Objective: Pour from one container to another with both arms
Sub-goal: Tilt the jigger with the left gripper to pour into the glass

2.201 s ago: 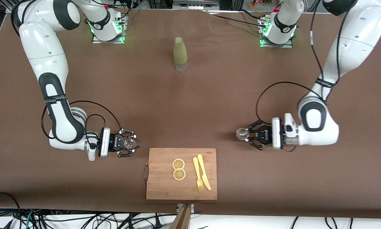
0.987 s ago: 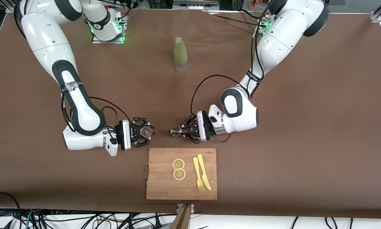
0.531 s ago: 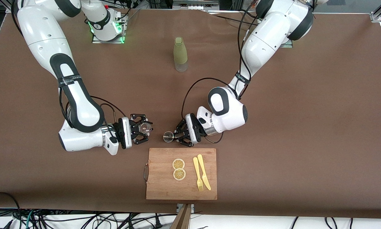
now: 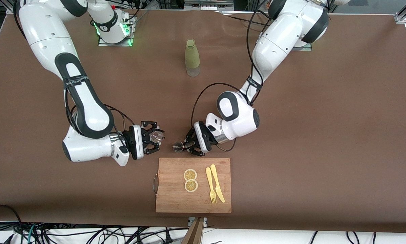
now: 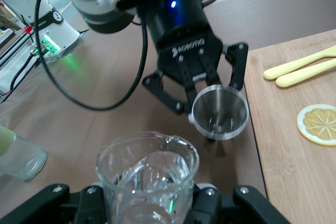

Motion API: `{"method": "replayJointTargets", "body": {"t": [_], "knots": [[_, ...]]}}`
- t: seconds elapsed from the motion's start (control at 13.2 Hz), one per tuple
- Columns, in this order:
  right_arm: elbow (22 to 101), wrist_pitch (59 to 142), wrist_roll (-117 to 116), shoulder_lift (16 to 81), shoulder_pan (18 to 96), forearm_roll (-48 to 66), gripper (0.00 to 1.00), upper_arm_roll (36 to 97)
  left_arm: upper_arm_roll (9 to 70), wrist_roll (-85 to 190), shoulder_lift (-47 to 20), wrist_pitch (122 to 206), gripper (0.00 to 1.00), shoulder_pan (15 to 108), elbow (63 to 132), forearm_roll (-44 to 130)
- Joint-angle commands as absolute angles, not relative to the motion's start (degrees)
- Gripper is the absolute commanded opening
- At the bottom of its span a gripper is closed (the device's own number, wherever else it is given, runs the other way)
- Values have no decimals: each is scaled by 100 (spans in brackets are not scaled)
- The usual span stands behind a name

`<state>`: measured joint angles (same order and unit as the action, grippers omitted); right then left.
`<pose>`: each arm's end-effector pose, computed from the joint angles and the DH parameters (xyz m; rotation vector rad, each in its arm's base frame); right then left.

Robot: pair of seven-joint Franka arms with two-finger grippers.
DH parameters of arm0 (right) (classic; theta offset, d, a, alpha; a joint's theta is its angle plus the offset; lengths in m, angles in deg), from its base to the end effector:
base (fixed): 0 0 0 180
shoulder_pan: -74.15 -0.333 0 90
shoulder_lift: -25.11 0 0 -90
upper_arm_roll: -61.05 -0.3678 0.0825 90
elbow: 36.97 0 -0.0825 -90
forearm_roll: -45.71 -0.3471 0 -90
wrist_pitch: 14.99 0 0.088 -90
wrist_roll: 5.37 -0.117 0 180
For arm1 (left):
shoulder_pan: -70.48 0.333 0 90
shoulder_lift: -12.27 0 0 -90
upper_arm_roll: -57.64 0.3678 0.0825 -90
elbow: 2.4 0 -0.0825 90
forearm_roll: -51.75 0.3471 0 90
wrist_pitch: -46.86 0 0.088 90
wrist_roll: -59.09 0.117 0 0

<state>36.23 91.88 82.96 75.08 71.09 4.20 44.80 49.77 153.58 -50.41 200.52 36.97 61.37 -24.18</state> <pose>0.6984 0.2389 0.2950 -1.6581 -1.5196 -0.3638 0.6548 -0.4819 0.2093 1.9592 -1.2618 0.9250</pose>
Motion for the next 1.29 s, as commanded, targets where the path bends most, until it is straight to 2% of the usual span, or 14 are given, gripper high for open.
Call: {"method": "replayJointTargets", "body": {"t": [0.0, 1.21], "knots": [[3562, 9363, 8059, 7503, 7029, 572, 30, 4426, 5193, 15138, -5233, 20172, 0, 3454, 5807, -2577], [3562, 9654, 7374, 7591, 6844, 1170, 30, 4426, 5184, 15076, -5224, 20233, 0, 3374, 5877, -2612]]}}
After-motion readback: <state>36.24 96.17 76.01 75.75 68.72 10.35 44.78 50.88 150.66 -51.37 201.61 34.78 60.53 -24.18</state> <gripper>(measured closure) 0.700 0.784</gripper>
